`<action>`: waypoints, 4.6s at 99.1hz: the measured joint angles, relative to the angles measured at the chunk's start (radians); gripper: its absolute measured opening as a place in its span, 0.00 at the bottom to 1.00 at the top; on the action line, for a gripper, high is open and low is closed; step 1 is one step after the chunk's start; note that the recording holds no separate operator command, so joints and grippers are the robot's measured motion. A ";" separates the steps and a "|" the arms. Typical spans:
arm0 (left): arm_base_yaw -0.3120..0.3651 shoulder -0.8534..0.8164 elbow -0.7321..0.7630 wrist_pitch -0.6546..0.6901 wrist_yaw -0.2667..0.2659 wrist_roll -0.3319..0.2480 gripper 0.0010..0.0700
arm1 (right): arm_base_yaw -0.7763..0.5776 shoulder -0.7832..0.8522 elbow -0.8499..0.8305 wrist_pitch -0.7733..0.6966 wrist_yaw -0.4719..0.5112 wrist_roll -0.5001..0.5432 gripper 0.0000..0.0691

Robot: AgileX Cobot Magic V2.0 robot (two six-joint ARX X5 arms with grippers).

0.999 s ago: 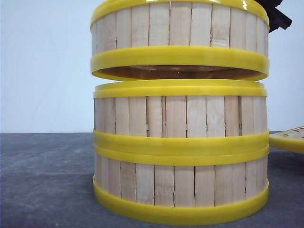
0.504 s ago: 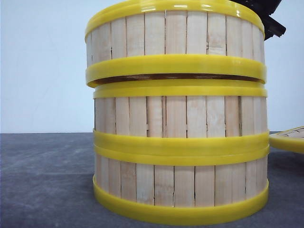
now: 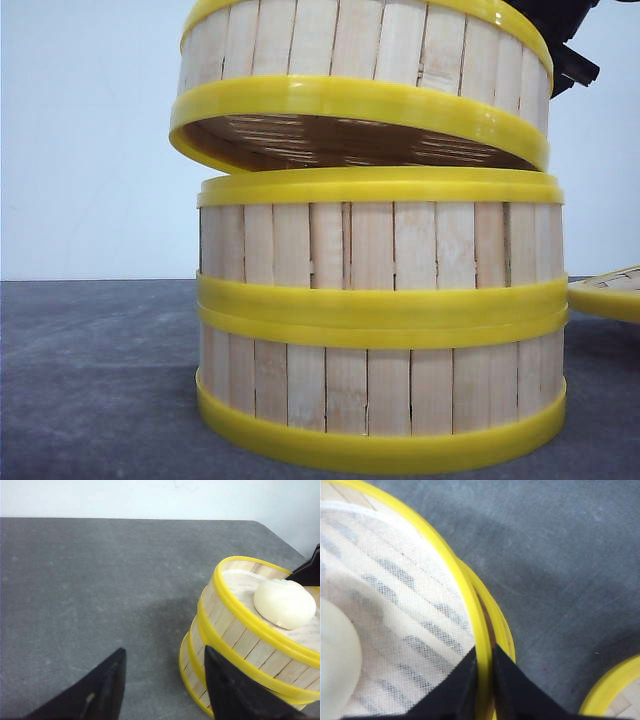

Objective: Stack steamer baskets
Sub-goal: 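Lower the held basket onto the stack, align it, open the right gripper, then move the right gripper to the woven lid and grasp its center hub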

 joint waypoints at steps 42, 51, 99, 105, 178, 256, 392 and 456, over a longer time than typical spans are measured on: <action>0.000 0.000 0.000 0.000 0.000 0.004 0.41 | 0.000 -0.008 0.031 -0.011 0.014 -0.009 0.03; 0.000 0.000 0.000 0.000 0.000 0.004 0.41 | 0.000 -0.017 0.041 -0.020 0.021 -0.019 0.03; 0.000 0.000 0.000 0.000 0.000 0.008 0.41 | -0.001 -0.019 0.045 -0.044 0.024 -0.022 0.04; 0.000 0.000 0.000 0.000 0.000 0.010 0.41 | -0.001 -0.017 0.045 -0.045 0.024 -0.022 0.04; 0.000 0.000 0.000 0.000 0.000 0.019 0.41 | 0.025 0.009 0.050 -0.040 0.063 -0.034 0.04; 0.000 0.000 0.000 0.001 0.000 0.027 0.41 | 0.010 -0.050 0.051 -0.017 0.126 -0.017 0.44; -0.020 0.000 0.000 0.006 0.000 0.030 0.41 | -0.439 0.072 -0.114 -0.066 0.245 0.090 0.36; -0.020 0.000 0.000 0.006 0.000 0.053 0.41 | -0.440 0.111 -0.116 -0.063 0.245 0.090 0.08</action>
